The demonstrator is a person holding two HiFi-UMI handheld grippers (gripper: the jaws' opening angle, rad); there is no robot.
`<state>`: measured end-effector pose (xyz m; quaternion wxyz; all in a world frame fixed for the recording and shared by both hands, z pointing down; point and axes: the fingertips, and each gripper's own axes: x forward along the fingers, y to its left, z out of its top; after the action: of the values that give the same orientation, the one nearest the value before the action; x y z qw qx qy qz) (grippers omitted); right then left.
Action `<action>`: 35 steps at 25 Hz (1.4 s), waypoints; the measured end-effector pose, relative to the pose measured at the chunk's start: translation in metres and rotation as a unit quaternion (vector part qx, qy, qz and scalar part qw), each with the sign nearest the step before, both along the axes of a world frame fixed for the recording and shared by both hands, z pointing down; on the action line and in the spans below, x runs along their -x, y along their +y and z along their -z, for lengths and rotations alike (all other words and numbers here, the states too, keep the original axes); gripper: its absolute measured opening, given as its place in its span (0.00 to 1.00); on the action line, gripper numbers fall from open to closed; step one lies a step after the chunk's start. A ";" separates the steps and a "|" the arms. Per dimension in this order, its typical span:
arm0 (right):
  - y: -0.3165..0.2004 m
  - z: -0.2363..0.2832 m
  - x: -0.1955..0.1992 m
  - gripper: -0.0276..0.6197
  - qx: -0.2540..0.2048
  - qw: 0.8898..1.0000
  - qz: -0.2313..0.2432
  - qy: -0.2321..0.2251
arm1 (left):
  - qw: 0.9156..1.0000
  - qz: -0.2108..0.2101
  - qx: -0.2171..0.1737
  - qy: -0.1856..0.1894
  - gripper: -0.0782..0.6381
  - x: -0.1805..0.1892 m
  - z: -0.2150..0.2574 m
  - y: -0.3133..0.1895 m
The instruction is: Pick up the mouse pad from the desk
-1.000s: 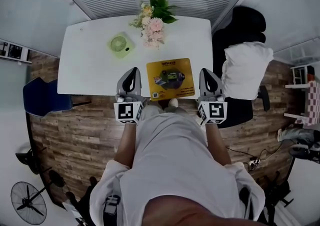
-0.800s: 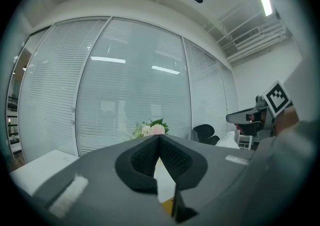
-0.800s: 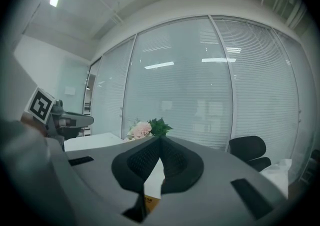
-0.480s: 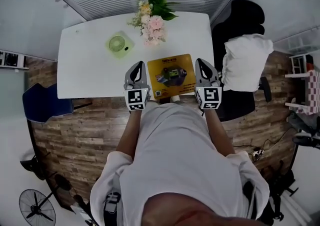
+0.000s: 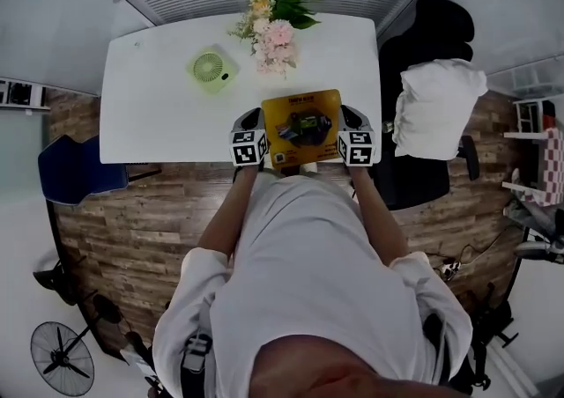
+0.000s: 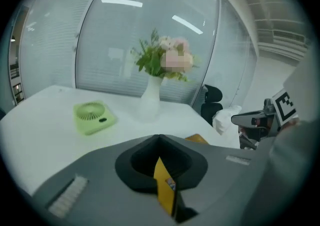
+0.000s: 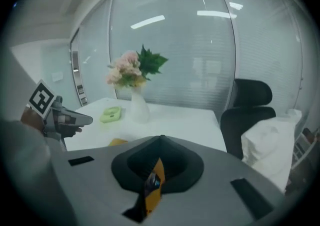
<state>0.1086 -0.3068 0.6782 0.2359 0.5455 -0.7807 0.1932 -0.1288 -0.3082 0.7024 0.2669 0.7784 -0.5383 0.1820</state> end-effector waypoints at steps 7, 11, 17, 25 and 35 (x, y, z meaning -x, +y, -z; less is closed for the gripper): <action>0.010 -0.074 0.003 0.41 0.160 0.987 -0.001 -0.002 | 0.988 0.002 0.152 0.039 0.32 -0.004 -0.055 0.010; 0.010 -0.095 -0.002 0.43 0.184 0.983 -0.007 0.012 | 0.984 0.003 0.174 0.041 0.41 -0.009 -0.069 0.008; -0.001 -0.127 -0.016 0.47 0.224 0.974 -0.033 0.019 | 0.976 0.044 0.212 0.028 0.46 -0.005 -0.100 0.004; 0.007 -0.158 -0.014 0.48 0.276 0.961 -0.016 0.030 | 0.965 0.049 0.258 0.012 0.50 -0.019 -0.130 0.020; 0.011 -0.163 -0.007 0.38 0.268 0.961 0.007 0.065 | 0.969 0.006 0.232 -0.085 0.49 -0.037 -0.138 0.026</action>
<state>0.1160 -0.2960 0.8411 0.4245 0.4687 -0.6871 0.3577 -0.0923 -0.2824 0.8405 0.3944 0.6741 -0.5066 0.3653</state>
